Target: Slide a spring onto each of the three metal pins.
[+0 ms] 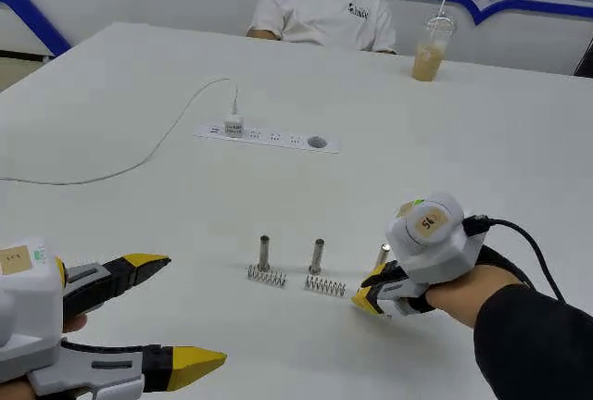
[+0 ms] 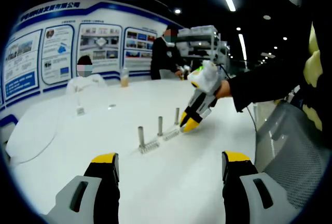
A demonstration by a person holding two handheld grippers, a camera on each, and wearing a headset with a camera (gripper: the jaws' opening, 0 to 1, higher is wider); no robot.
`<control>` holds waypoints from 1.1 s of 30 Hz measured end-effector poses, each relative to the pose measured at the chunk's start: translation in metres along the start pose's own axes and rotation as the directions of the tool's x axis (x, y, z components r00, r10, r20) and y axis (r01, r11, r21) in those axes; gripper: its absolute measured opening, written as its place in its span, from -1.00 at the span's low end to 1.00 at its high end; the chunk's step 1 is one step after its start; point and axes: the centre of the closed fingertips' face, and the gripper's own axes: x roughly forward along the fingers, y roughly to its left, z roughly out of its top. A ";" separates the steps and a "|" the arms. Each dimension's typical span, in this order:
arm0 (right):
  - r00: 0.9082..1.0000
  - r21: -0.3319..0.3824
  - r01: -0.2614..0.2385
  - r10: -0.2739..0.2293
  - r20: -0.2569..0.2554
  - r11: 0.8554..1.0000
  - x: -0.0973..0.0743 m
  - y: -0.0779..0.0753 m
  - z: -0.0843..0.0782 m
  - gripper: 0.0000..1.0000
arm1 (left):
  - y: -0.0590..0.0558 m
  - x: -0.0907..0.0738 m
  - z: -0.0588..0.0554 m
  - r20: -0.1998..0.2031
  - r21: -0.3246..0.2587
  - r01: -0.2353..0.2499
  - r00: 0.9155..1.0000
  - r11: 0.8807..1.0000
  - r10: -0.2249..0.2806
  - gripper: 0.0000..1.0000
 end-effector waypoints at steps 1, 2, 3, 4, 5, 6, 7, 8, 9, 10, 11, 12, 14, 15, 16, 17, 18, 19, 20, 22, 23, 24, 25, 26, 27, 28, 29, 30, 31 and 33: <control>1.000 -0.004 -0.003 0.003 -0.007 1.000 0.001 0.000 -0.001 -0.70 | 0.000 0.000 0.000 0.000 0.000 0.001 1.000 1.000 -0.001 0.66; 1.000 -0.010 -0.005 0.005 -0.016 1.000 0.002 0.000 -0.002 -0.71 | -0.001 0.000 0.000 -0.001 0.000 0.002 1.000 1.000 -0.002 0.65; 1.000 -0.011 -0.008 0.008 -0.020 1.000 0.002 0.000 -0.002 -0.71 | -0.001 0.001 0.000 -0.001 0.001 0.003 1.000 1.000 -0.003 0.65; 1.000 -0.009 -0.014 0.014 -0.025 1.000 0.002 0.001 -0.003 -0.72 | -0.001 0.001 0.000 -0.001 0.000 0.003 1.000 1.000 -0.003 0.65; 0.999 -0.009 -0.016 0.015 -0.029 1.000 0.003 0.001 -0.004 -0.72 | -0.001 0.001 0.000 -0.001 0.000 0.003 1.000 1.000 -0.003 0.65; 0.999 -0.009 -0.017 0.016 -0.033 1.000 0.003 0.001 -0.004 -0.73 | -0.001 0.001 0.000 0.000 0.000 0.002 1.000 1.000 -0.002 0.65; 0.999 -0.007 -0.021 0.020 -0.039 1.000 0.003 0.000 -0.005 -0.74 | -0.001 0.000 0.000 0.000 0.000 0.002 1.000 1.000 -0.002 0.65; 0.999 -0.004 -0.023 0.022 -0.041 1.000 0.003 0.000 -0.005 -0.75 | -0.001 0.000 0.000 0.000 -0.001 0.002 1.000 1.000 -0.002 0.65; 0.999 -0.003 -0.026 0.026 -0.042 1.000 0.003 0.001 -0.005 -0.75 | 0.000 0.000 0.000 0.000 -0.001 0.001 1.000 1.000 -0.001 0.65; 0.999 -0.001 -0.028 0.028 -0.044 1.000 0.003 0.002 -0.006 -0.75 | 0.000 0.000 0.000 0.000 -0.001 0.001 1.000 1.000 -0.001 0.65; 0.998 0.001 -0.031 0.031 -0.049 1.000 0.004 0.002 -0.006 -0.75 | 0.000 0.000 0.000 -0.001 -0.001 0.001 1.000 1.000 -0.001 0.65; 0.998 0.003 -0.034 0.034 -0.049 0.999 0.004 0.002 -0.007 -0.76 | 0.000 0.000 0.000 -0.001 -0.001 0.001 1.000 1.000 -0.001 0.65; 0.998 0.006 -0.035 0.035 -0.048 0.999 0.004 0.002 -0.006 -0.76 | 0.000 0.000 -0.001 -0.002 -0.001 0.001 1.000 1.000 -0.001 0.65; 0.998 0.007 -0.036 0.036 -0.048 0.999 0.004 0.002 -0.006 -0.76 | 0.000 0.000 0.000 -0.001 -0.002 0.002 1.000 1.000 -0.002 0.65; 0.998 0.008 -0.036 0.037 -0.048 0.999 0.004 0.002 -0.006 -0.76 | 0.000 0.001 0.000 -0.002 -0.002 0.002 1.000 1.000 -0.002 0.65; 0.998 0.011 -0.037 0.037 -0.047 0.999 0.004 0.002 -0.006 -0.76 | 0.000 0.001 0.000 -0.003 0.000 0.002 1.000 1.000 -0.002 0.65; 0.998 0.012 -0.037 0.037 -0.046 0.999 0.004 0.002 -0.006 -0.76 | 0.000 0.001 0.000 -0.003 0.000 0.003 1.000 1.000 -0.003 0.65; 0.998 0.014 -0.037 0.037 -0.046 0.999 0.004 0.002 -0.007 -0.76 | 0.000 0.001 0.000 -0.002 0.000 0.003 1.000 1.000 -0.003 0.65; 0.998 0.015 -0.035 0.036 -0.045 0.999 0.003 0.002 -0.007 -0.76 | -0.001 0.001 0.001 -0.002 0.001 0.003 1.000 1.000 -0.003 0.65; 0.998 0.020 -0.033 0.034 -0.045 0.999 0.003 0.002 -0.008 -0.76 | -0.001 0.001 0.001 -0.001 0.002 0.002 1.000 1.000 -0.002 0.65; 0.999 0.022 -0.032 0.033 -0.042 0.999 0.002 0.002 -0.008 -0.76 | -0.001 0.001 0.001 0.000 0.002 0.002 1.000 1.000 -0.002 0.65; 0.999 0.030 -0.032 0.033 -0.033 0.999 0.000 0.003 -0.008 -0.76 | -0.001 0.001 0.001 0.000 0.002 0.002 1.000 1.000 -0.002 0.65; 0.999 0.034 -0.031 0.032 -0.026 0.999 -0.001 0.003 -0.007 -0.76 | -0.001 0.001 0.001 0.000 0.003 0.002 1.000 1.000 -0.002 0.65; 0.999 0.039 -0.029 0.030 -0.020 0.999 -0.002 0.003 -0.007 -0.76 | -0.001 0.001 0.001 0.000 0.003 0.002 1.000 1.000 -0.002 0.64; 1.000 0.047 -0.026 0.027 -0.010 0.999 -0.005 0.003 -0.006 -0.76 | -0.001 0.001 0.001 -0.001 0.004 0.002 1.000 1.000 -0.002 0.64; 1.000 0.052 -0.025 0.025 -0.001 0.998 -0.006 0.004 -0.005 -0.76 | -0.001 0.001 0.001 -0.001 0.004 0.002 1.000 1.000 -0.002 0.64; 1.000 0.059 -0.023 0.022 0.012 0.998 -0.009 0.004 -0.004 -0.77 | -0.001 0.001 0.001 0.000 0.003 0.002 1.000 1.000 -0.002 0.64; 1.000 0.065 -0.021 0.020 0.019 0.998 -0.011 0.003 -0.004 -0.77 | -0.001 0.001 0.001 0.000 0.004 0.002 1.000 1.000 -0.002 0.64; 0.999 0.070 -0.018 0.016 0.028 0.997 -0.013 0.003 -0.003 -0.77 | -0.002 0.001 0.001 -0.001 0.004 0.003 1.000 1.000 -0.003 0.64; 0.999 0.075 -0.010 0.007 0.038 0.997 -0.017 0.001 -0.003 -0.77 | -0.002 0.001 0.002 0.000 0.005 0.005 1.000 1.000 -0.005 0.64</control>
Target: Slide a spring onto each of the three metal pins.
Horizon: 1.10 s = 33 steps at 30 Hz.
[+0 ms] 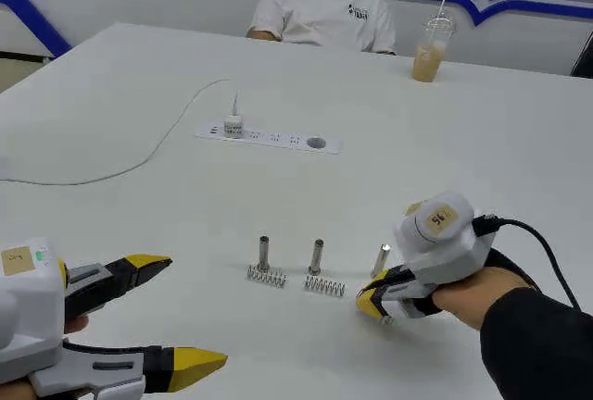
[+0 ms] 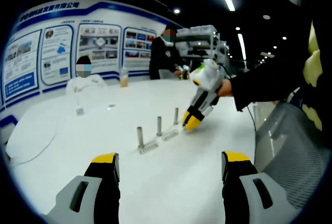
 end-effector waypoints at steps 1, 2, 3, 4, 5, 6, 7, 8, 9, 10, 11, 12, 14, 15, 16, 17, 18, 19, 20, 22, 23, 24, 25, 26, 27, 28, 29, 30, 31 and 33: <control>1.000 0.004 0.005 -0.005 0.011 1.000 -0.003 -0.001 0.001 -0.77 | -0.001 0.000 0.001 0.000 0.001 0.001 1.000 1.000 -0.001 0.64; 1.000 0.009 0.007 -0.008 0.019 1.000 -0.005 -0.001 0.002 -0.77 | -0.001 0.001 0.001 0.001 0.002 0.001 1.000 1.000 -0.001 0.64; 1.000 0.013 0.010 -0.010 0.027 1.000 -0.006 -0.001 0.004 -0.77 | -0.001 0.001 0.001 0.001 0.003 0.002 1.000 1.000 -0.002 0.64; 0.999 0.016 0.015 -0.016 0.038 1.000 -0.009 -0.002 0.005 -0.77 | -0.001 0.001 0.002 0.002 0.003 0.003 1.000 1.000 -0.003 0.64; 0.999 0.019 0.018 -0.019 0.045 1.000 -0.011 -0.002 0.006 -0.77 | -0.001 0.001 0.002 0.003 0.004 0.004 1.000 1.000 -0.004 0.64; 0.998 0.021 0.023 -0.024 0.053 1.000 -0.013 -0.003 0.007 -0.77 | -0.001 0.001 0.002 0.002 0.005 0.005 1.000 1.000 -0.005 0.64; 0.998 0.022 0.028 -0.029 0.059 0.999 -0.014 -0.003 0.008 -0.77 | -0.001 0.001 0.002 0.002 0.006 0.006 1.000 1.000 -0.006 0.64; 0.997 0.024 0.031 -0.033 0.065 0.999 -0.015 -0.004 0.008 -0.77 | -0.001 0.001 0.002 0.001 0.006 0.006 1.000 1.000 -0.006 0.64; 0.997 0.027 0.034 -0.036 0.073 0.999 -0.017 -0.004 0.009 -0.77 | -0.001 0.001 0.002 0.002 0.007 0.007 1.000 1.000 -0.007 0.64; 0.996 0.029 0.037 -0.039 0.080 0.999 -0.018 -0.005 0.010 -0.77 | -0.001 0.001 0.002 0.002 0.006 0.007 1.000 1.000 -0.007 0.64; 0.995 0.034 0.039 -0.042 0.088 0.999 -0.020 -0.005 0.011 -0.77 | -0.001 0.001 0.002 0.002 0.007 0.007 1.000 1.000 -0.007 0.64; 0.995 0.036 0.040 -0.044 0.094 0.999 -0.021 -0.005 0.012 -0.77 | -0.002 0.001 0.002 0.002 0.007 0.007 1.000 1.000 -0.007 0.64; 0.993 0.041 0.044 -0.048 0.107 0.998 -0.024 -0.005 0.014 -0.77 | -0.002 0.002 0.002 0.000 0.008 0.008 1.000 1.000 -0.008 0.64; 0.992 0.042 0.046 -0.051 0.115 0.998 -0.026 -0.005 0.015 -0.77 | -0.002 0.002 0.002 0.001 0.008 0.009 1.000 1.000 -0.009 0.64; 0.991 0.045 0.046 -0.051 0.126 0.998 -0.028 -0.003 0.017 -0.77 | -0.003 0.002 0.003 0.002 0.008 0.011 1.000 1.000 -0.011 0.64; 0.989 0.047 0.045 -0.051 0.137 0.998 -0.030 -0.002 0.019 -0.77 | -0.004 0.003 0.003 0.002 0.008 0.013 1.000 1.000 -0.013 0.64; 0.987 0.049 0.042 -0.049 0.152 0.998 -0.032 0.000 0.023 -0.77 | -0.004 0.004 0.004 0.002 0.008 0.015 1.000 1.000 -0.015 0.64; 0.986 0.049 0.041 -0.049 0.160 0.998 -0.034 0.001 0.025 -0.77 | -0.005 0.005 0.004 0.003 0.008 0.017 1.000 1.000 -0.018 0.63; 0.985 0.047 0.042 -0.049 0.168 0.998 -0.035 0.003 0.028 -0.77 | -0.006 0.006 0.005 0.003 0.009 0.021 1.000 1.000 -0.021 0.63; 0.981 0.041 0.042 -0.049 0.188 0.998 -0.038 0.006 0.034 -0.77 | -0.009 0.009 0.007 0.005 0.012 0.031 1.000 0.999 -0.031 0.62; 0.979 0.038 0.040 -0.046 0.200 0.998 -0.040 0.009 0.038 -0.77 | -0.012 0.011 0.009 0.007 0.012 0.039 0.999 0.999 -0.039 0.62; 0.977 0.037 0.036 -0.043 0.208 0.999 -0.041 0.011 0.041 -0.77 | -0.013 0.012 0.010 0.009 0.012 0.044 0.999 0.999 -0.044 0.61; 0.975 0.034 0.035 -0.042 0.217 0.999 -0.043 0.013 0.044 -0.77 | -0.014 0.014 0.011 0.010 0.013 0.049 0.999 0.999 -0.049 0.61; 0.972 0.029 0.032 -0.038 0.230 0.999 -0.044 0.016 0.049 -0.77 | -0.016 0.016 0.012 0.010 0.014 0.057 0.998 0.998 -0.058 0.60; 0.970 0.026 0.030 -0.035 0.239 0.999 -0.046 0.018 0.052 -0.77 | -0.018 0.018 0.013 0.011 0.015 0.064 0.998 0.998 -0.064 0.59; 0.968 0.022 0.028 -0.033 0.250 0.999 -0.047 0.020 0.056 -0.77 | -0.019 0.020 0.014 0.011 0.016 0.071 0.997 0.997 -0.071 0.59; 0.963 0.019 0.021 -0.025 0.267 1.000 -0.050 0.024 0.062 -0.77 | -0.021 0.022 0.016 0.012 0.018 0.080 0.997 0.997 -0.080 0.58; 0.960 0.019 0.013 -0.018 0.281 1.000 -0.052 0.027 0.066 -0.77 | -0.023 0.024 0.017 0.013 0.018 0.088 0.996 0.996 -0.088 0.57; 0.954 0.017 0.006 -0.011 0.301 1.000 -0.055 0.031 0.073 -0.77 | -0.025 0.027 0.019 0.018 0.016 0.099 0.995 0.995 -0.099 0.56; 0.944 0.015 -0.005 0.000 0.331 1.000 -0.059 0.037 0.082 -0.77 | -0.027 0.030 0.022 0.025 0.011 0.111 0.994 0.994 -0.111 0.54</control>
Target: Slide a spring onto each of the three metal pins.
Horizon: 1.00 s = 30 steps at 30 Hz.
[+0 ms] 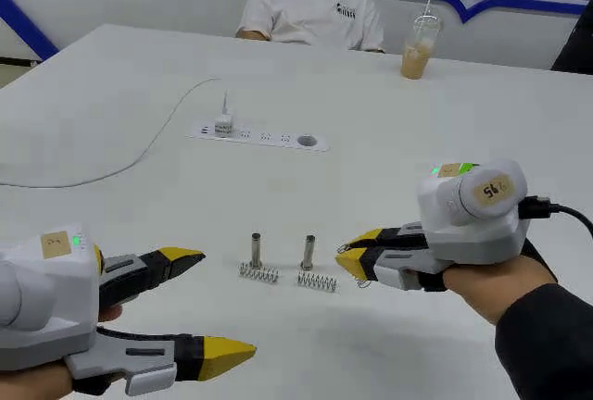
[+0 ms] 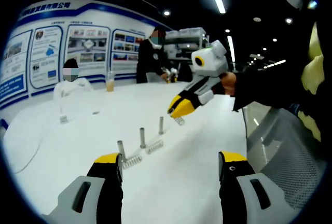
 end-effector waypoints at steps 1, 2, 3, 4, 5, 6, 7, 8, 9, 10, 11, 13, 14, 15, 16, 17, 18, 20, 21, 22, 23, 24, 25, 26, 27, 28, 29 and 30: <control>1.000 0.003 -0.011 0.011 0.023 1.000 -0.001 0.005 0.007 -0.77 | -0.001 0.003 0.003 0.008 -0.006 0.009 1.000 1.000 -0.009 0.52; 0.999 0.005 -0.018 0.017 0.038 1.000 -0.002 0.009 0.012 -0.77 | -0.002 0.004 0.005 0.014 -0.010 0.013 1.000 1.000 -0.013 0.50; 0.998 0.006 -0.030 0.030 0.058 1.000 -0.003 0.014 0.019 -0.77 | -0.003 0.006 0.008 0.023 -0.016 0.020 1.000 1.000 -0.020 0.49; 0.997 0.006 -0.036 0.035 0.070 0.999 -0.004 0.017 0.023 -0.77 | -0.003 0.008 0.010 0.031 -0.021 0.024 0.999 0.999 -0.024 0.47; 0.995 0.007 -0.045 0.044 0.091 0.999 -0.006 0.022 0.031 -0.77 | -0.003 0.010 0.014 0.044 -0.031 0.030 0.999 0.999 -0.029 0.45; 0.993 0.007 -0.052 0.051 0.108 0.999 -0.007 0.025 0.036 -0.77 | -0.003 0.011 0.017 0.052 -0.038 0.034 0.998 0.999 -0.032 0.43; 0.991 0.009 -0.060 0.058 0.120 0.998 -0.008 0.028 0.040 -0.77 | -0.003 0.012 0.020 0.061 -0.044 0.036 0.998 0.998 -0.033 0.41; 0.987 0.012 -0.072 0.070 0.143 0.997 -0.009 0.033 0.047 -0.77 | -0.002 0.013 0.024 0.075 -0.053 0.038 0.997 0.998 -0.034 0.38; 0.985 0.013 -0.078 0.075 0.153 0.997 -0.011 0.035 0.051 -0.77 | -0.001 0.013 0.027 0.083 -0.058 0.038 0.996 0.998 -0.033 0.36; 0.983 0.016 -0.084 0.081 0.166 0.996 -0.012 0.038 0.055 -0.77 | 0.000 0.014 0.030 0.092 -0.063 0.038 0.995 0.997 -0.032 0.33; 0.979 0.016 -0.096 0.092 0.185 0.995 -0.013 0.042 0.061 -0.77 | 0.000 0.014 0.034 0.109 -0.074 0.042 0.993 0.996 -0.034 0.31; 0.972 0.023 -0.112 0.105 0.212 0.993 -0.015 0.046 0.069 -0.77 | 0.001 0.015 0.039 0.125 -0.082 0.046 0.992 0.996 -0.036 0.27; 0.969 0.028 -0.119 0.110 0.219 0.992 -0.015 0.048 0.071 -0.77 | 0.000 0.015 0.041 0.130 -0.084 0.049 0.991 0.995 -0.037 0.24; 0.966 0.031 -0.127 0.117 0.231 0.991 -0.015 0.050 0.074 -0.77 | 0.000 0.016 0.043 0.134 -0.086 0.050 0.990 0.995 -0.038 0.22; 0.960 0.041 -0.141 0.127 0.248 0.989 -0.015 0.053 0.077 -0.77 | 0.000 0.017 0.044 0.139 -0.089 0.052 0.990 0.995 -0.039 0.20; 0.956 0.049 -0.155 0.137 0.261 0.987 -0.016 0.055 0.080 -0.77 | 0.000 0.017 0.045 0.142 -0.093 0.054 0.989 0.994 -0.041 0.18; 0.950 0.057 -0.168 0.146 0.276 0.984 -0.016 0.058 0.083 -0.77 | -0.002 0.018 0.048 0.150 -0.099 0.062 0.988 0.993 -0.047 0.17; 0.945 0.060 -0.177 0.153 0.288 0.982 -0.016 0.060 0.085 -0.77 | -0.003 0.019 0.050 0.158 -0.105 0.069 0.986 0.992 -0.052 0.13; 0.943 0.056 -0.179 0.155 0.294 0.982 -0.016 0.062 0.087 -0.77 | -0.004 0.020 0.051 0.164 -0.109 0.074 0.985 0.991 -0.056 0.11; 0.942 0.055 -0.181 0.157 0.298 0.982 -0.016 0.063 0.087 -0.77 | -0.006 0.020 0.053 0.167 -0.112 0.077 0.984 0.991 -0.058 0.10; 0.941 0.049 -0.182 0.159 0.300 0.982 -0.015 0.065 0.088 -0.77 | -0.007 0.021 0.055 0.174 -0.115 0.084 0.983 0.990 -0.063 0.09; 0.941 0.047 -0.183 0.161 0.299 0.982 -0.014 0.065 0.087 -0.77 | -0.009 0.021 0.056 0.178 -0.117 0.087 0.982 0.989 -0.066 0.08; 0.940 0.047 -0.185 0.163 0.299 0.982 -0.014 0.066 0.087 -0.77 | -0.009 0.021 0.058 0.181 -0.118 0.090 0.981 0.989 -0.068 0.07; 0.939 0.048 -0.193 0.170 0.301 0.980 -0.014 0.068 0.087 -0.77 | -0.011 0.022 0.060 0.186 -0.121 0.095 0.980 0.988 -0.071 0.05; 0.935 0.052 -0.201 0.176 0.307 0.978 -0.014 0.070 0.088 -0.77 | -0.011 0.022 0.061 0.190 -0.123 0.098 0.979 0.988 -0.073 0.04; 0.932 0.059 -0.211 0.183 0.313 0.976 -0.014 0.072 0.088 -0.77 | -0.012 0.022 0.063 0.197 -0.127 0.100 0.978 0.987 -0.074 0.02; 0.931 0.060 -0.213 0.185 0.314 0.975 -0.014 0.073 0.088 -0.77 | -0.012 0.022 0.064 0.201 -0.130 0.102 0.977 0.986 -0.075 -0.01; 0.930 0.060 -0.215 0.186 0.316 0.975 -0.013 0.075 0.088 -0.77 | -0.013 0.023 0.066 0.207 -0.134 0.106 0.975 0.985 -0.077 -0.03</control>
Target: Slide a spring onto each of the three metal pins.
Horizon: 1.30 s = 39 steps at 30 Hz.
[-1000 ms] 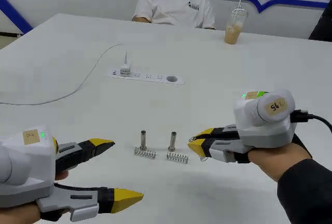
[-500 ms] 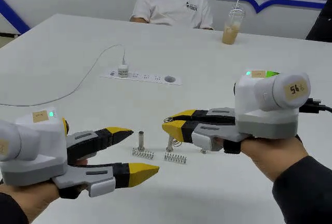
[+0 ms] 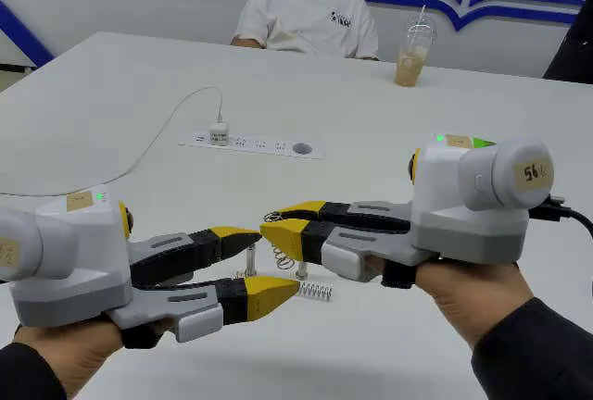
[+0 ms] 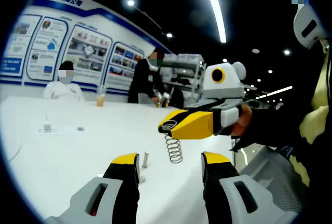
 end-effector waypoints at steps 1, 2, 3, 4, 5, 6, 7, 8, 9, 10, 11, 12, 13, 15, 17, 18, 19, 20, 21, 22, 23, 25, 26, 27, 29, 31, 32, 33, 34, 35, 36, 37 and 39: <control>1.000 -0.001 -0.003 0.003 0.001 1.000 0.000 0.001 0.000 -0.77 | 0.000 0.000 0.001 0.006 -0.003 0.002 1.000 1.000 -0.002 -0.06; 1.000 -0.003 -0.004 0.004 0.002 1.000 0.001 0.002 0.000 -0.77 | -0.001 0.001 0.002 0.009 -0.003 0.003 1.000 1.000 -0.003 -0.09; 1.000 -0.003 -0.007 0.007 0.003 1.000 0.001 0.004 -0.001 -0.77 | -0.001 0.001 0.003 0.013 -0.001 0.003 1.000 1.000 -0.003 -0.12; 1.000 -0.004 -0.007 0.007 0.002 1.000 0.001 0.004 -0.001 -0.77 | -0.001 0.001 0.003 0.016 0.000 0.003 1.000 1.000 -0.003 -0.15; 1.000 -0.005 -0.008 0.008 0.001 1.000 0.001 0.004 -0.002 -0.77 | -0.001 0.001 0.004 0.018 0.001 0.004 1.000 1.000 -0.004 -0.18; 1.000 -0.005 -0.009 0.009 -0.001 1.000 0.001 0.005 -0.002 -0.77 | -0.002 0.001 0.004 0.021 0.002 0.006 1.000 1.000 -0.006 -0.22; 1.000 -0.005 -0.009 0.009 -0.001 1.000 0.001 0.006 -0.003 -0.77 | -0.002 0.001 0.004 0.023 0.004 0.008 1.000 1.000 -0.008 -0.26; 1.000 -0.003 -0.010 0.010 -0.002 1.000 0.001 0.006 -0.004 -0.77 | -0.003 0.001 0.005 0.026 0.012 0.010 1.000 1.000 -0.010 -0.32; 1.000 -0.002 -0.011 0.011 -0.002 1.000 0.000 0.006 -0.004 -0.77 | -0.004 0.001 0.005 0.027 0.016 0.011 1.000 1.000 -0.011 -0.37; 1.000 -0.001 -0.012 0.012 -0.003 1.000 0.000 0.007 -0.005 -0.77 | -0.004 0.001 0.005 0.026 0.020 0.013 1.000 1.000 -0.013 -0.41; 1.000 -0.002 -0.012 0.012 -0.006 1.000 0.000 0.007 -0.006 -0.77 | -0.004 0.001 0.004 0.024 0.028 0.013 1.000 1.000 -0.013 -0.45; 1.000 -0.003 -0.012 0.012 -0.007 1.000 0.000 0.007 -0.006 -0.77 | -0.005 0.001 0.004 0.022 0.032 0.014 1.000 0.999 -0.014 -0.47; 1.000 -0.003 -0.013 0.012 -0.009 1.000 0.000 0.007 -0.007 -0.77 | -0.005 0.000 0.004 0.021 0.039 0.014 1.000 0.999 -0.015 -0.50; 1.000 -0.005 -0.011 0.011 -0.011 1.000 0.000 0.007 -0.008 -0.77 | -0.005 0.000 0.003 0.018 0.047 0.015 1.000 0.999 -0.016 -0.58; 1.000 -0.006 -0.011 0.011 -0.011 1.000 0.000 0.007 -0.008 -0.77 | -0.005 0.000 0.002 0.017 0.055 0.019 1.000 0.998 -0.020 -0.62; 1.000 -0.007 -0.009 0.009 -0.012 1.000 0.000 0.006 -0.008 -0.77 | -0.005 0.000 0.002 0.014 0.064 0.019 1.000 0.998 -0.020 -0.64; 1.000 -0.007 -0.008 0.008 -0.012 1.000 -0.001 0.006 -0.008 -0.77 | -0.005 0.000 0.001 0.012 0.069 0.020 1.000 0.997 -0.021 -0.67; 1.000 -0.007 -0.008 0.008 -0.012 1.000 -0.001 0.007 -0.008 -0.77 | -0.006 0.000 0.001 0.011 0.073 0.021 1.000 0.997 -0.022 -0.71; 1.000 -0.009 -0.007 0.007 -0.012 1.000 -0.001 0.006 -0.008 -0.77 | -0.006 0.000 0.001 0.011 0.079 0.024 1.000 0.997 -0.025 -0.74; 1.000 -0.010 -0.006 0.006 -0.012 1.000 -0.001 0.006 -0.008 -0.77 | -0.007 0.000 0.000 0.010 0.084 0.026 1.000 0.996 -0.027 -0.77; 1.000 -0.013 -0.006 0.006 -0.013 1.000 -0.002 0.006 -0.008 -0.77 | -0.007 0.000 0.001 0.013 0.088 0.025 1.000 0.996 -0.026 -0.77; 1.000 -0.016 -0.004 0.004 -0.015 1.000 -0.002 0.005 -0.009 -0.77 | -0.006 0.000 0.000 0.011 0.093 0.025 1.000 0.995 -0.026 -0.77; 1.000 -0.016 -0.003 0.003 -0.016 1.000 -0.003 0.005 -0.009 -0.77 | -0.006 0.000 0.000 0.011 0.095 0.025 1.000 0.995 -0.027 -0.77; 1.000 -0.017 -0.003 0.002 -0.017 1.000 -0.003 0.005 -0.010 -0.77 | -0.007 0.000 0.000 0.010 0.098 0.027 1.000 0.995 -0.028 -0.77; 1.000 -0.021 0.001 -0.001 -0.018 1.000 -0.004 0.004 -0.010 -0.77 | -0.006 0.000 0.000 0.008 0.108 0.025 1.000 0.994 -0.026 -0.77; 1.000 -0.028 0.005 -0.006 -0.022 1.000 -0.005 0.004 -0.011 -0.77 | -0.006 0.000 -0.001 0.004 0.116 0.023 1.000 0.993 -0.024 -0.77; 1.000 -0.032 0.008 -0.008 -0.024 0.999 -0.006 0.003 -0.011 -0.77 | -0.005 0.000 -0.001 0.003 0.118 0.022 1.000 0.993 -0.023 -0.77; 1.000 -0.034 0.009 -0.010 -0.027 0.999 -0.006 0.003 -0.012 -0.77 | -0.005 0.000 -0.002 0.000 0.121 0.022 1.000 0.992 -0.022 -0.77; 1.000 -0.035 0.009 -0.010 -0.029 0.999 -0.006 0.003 -0.012 -0.77 | -0.005 0.000 -0.003 -0.002 0.123 0.021 1.000 0.992 -0.021 -0.77; 1.000 -0.037 0.010 -0.011 -0.029 0.999 -0.006 0.003 -0.013 -0.77 | -0.005 0.000 -0.003 -0.003 0.124 0.021 1.000 0.992 -0.021 -0.77; 0.999 -0.039 0.011 -0.012 -0.031 0.999 -0.006 0.003 -0.013 -0.77 | -0.005 0.001 -0.004 -0.004 0.127 0.020 1.000 0.992 -0.019 -0.76; 0.999 -0.040 0.012 -0.013 -0.030 0.999 -0.006 0.003 -0.014 -0.77 | -0.005 0.001 -0.005 -0.007 0.133 0.020 1.000 0.991 -0.019 -0.76; 1.000 -0.040 0.013 -0.014 -0.020 0.999 -0.006 0.002 -0.012 -0.77 | -0.006 0.003 -0.008 -0.023 0.143 0.023 1.000 0.989 -0.020 -0.69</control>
